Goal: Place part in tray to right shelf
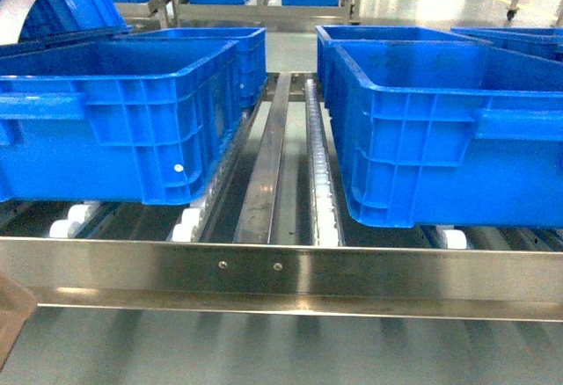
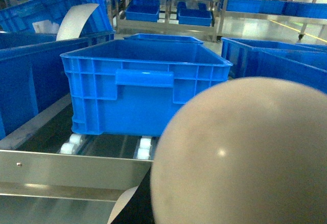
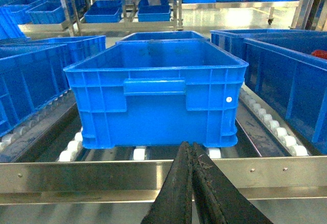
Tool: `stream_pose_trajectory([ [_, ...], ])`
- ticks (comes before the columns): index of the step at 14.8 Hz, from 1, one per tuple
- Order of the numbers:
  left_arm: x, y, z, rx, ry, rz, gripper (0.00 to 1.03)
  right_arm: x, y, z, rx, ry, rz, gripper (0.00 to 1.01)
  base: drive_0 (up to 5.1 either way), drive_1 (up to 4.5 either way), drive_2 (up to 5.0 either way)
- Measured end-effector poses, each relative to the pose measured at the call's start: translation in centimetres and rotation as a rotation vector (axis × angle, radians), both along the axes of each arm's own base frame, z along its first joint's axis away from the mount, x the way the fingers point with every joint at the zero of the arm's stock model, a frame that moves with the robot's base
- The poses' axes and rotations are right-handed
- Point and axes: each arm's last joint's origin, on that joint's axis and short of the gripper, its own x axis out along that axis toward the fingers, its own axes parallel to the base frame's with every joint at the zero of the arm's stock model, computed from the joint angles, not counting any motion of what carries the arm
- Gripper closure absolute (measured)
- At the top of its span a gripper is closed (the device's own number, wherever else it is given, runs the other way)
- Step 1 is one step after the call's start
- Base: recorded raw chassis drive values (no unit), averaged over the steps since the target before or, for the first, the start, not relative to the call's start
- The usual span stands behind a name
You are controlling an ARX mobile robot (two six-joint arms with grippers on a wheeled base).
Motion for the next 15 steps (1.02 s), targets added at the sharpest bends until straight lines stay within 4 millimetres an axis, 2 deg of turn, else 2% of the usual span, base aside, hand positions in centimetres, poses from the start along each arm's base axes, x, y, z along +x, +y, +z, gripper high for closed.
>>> stream_pose_trajectory([
  [2,0.0,0.0,0.0,0.0,0.0,0.0,0.89,0.0,0.0,0.01,0.0,0.0,0.0,0.99,0.0,0.0,0.0],
  [3,0.0,0.0,-0.01,0.0,0.0,0.0,0.89,0.0,0.0,0.0,0.0,0.0,0.0,0.96,0.0,0.0,0.0],
  [11,0.0,0.0,-0.01,0.0,0.0,0.0,0.89,0.0,0.0,0.0,0.0,0.0,0.0,0.01,0.0,0.0,0.0],
  [12,0.0,0.0,-0.01,0.0,0.0,0.0,0.89,0.0,0.0,0.0,0.0,0.0,0.0,0.04,0.0,0.0,0.0],
  [15,0.0,0.0,-0.01,0.0,0.0,0.0,0.89,0.0,0.0,0.0,0.0,0.0,0.0,0.03,0.0,0.0,0.0],
])
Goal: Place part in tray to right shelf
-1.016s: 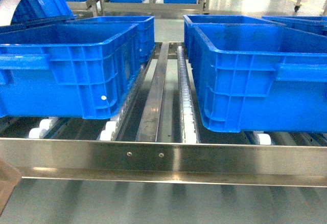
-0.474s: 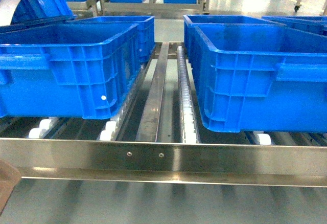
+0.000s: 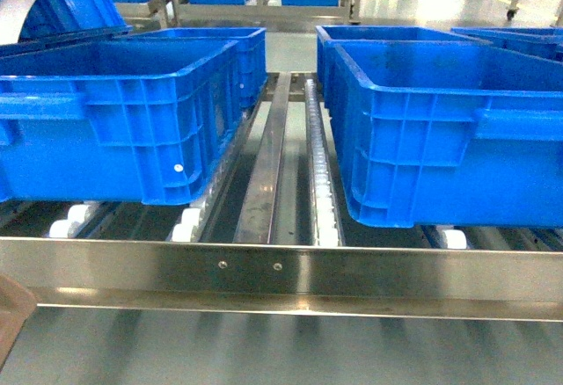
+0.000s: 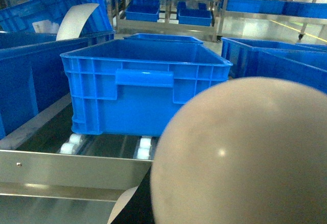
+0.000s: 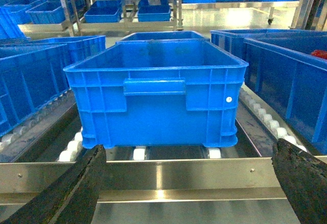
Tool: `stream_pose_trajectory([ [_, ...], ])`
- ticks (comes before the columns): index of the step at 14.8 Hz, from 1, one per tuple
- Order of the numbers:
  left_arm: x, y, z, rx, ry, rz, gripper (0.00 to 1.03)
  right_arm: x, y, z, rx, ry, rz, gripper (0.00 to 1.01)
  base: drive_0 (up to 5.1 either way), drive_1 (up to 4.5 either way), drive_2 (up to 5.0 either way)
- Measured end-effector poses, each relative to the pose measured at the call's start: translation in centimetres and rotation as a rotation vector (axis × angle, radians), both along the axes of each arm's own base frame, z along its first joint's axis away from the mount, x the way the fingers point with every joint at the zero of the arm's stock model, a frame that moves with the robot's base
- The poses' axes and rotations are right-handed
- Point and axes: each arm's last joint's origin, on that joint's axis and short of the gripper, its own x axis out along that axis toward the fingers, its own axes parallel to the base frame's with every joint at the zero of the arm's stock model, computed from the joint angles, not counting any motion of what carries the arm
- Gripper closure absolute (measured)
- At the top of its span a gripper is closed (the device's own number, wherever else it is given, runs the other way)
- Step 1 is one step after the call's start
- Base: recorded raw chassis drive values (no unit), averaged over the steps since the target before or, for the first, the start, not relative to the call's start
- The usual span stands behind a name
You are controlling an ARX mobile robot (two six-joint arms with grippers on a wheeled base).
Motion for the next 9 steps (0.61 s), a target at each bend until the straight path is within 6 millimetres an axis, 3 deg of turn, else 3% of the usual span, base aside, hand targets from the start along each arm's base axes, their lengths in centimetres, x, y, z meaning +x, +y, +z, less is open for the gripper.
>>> stream_pose_trajectory([
  [9,0.0,0.0,0.0,0.0,0.0,0.0,0.89,0.0,0.0,0.0,0.0,0.0,0.0,0.03,0.0,0.0,0.0],
])
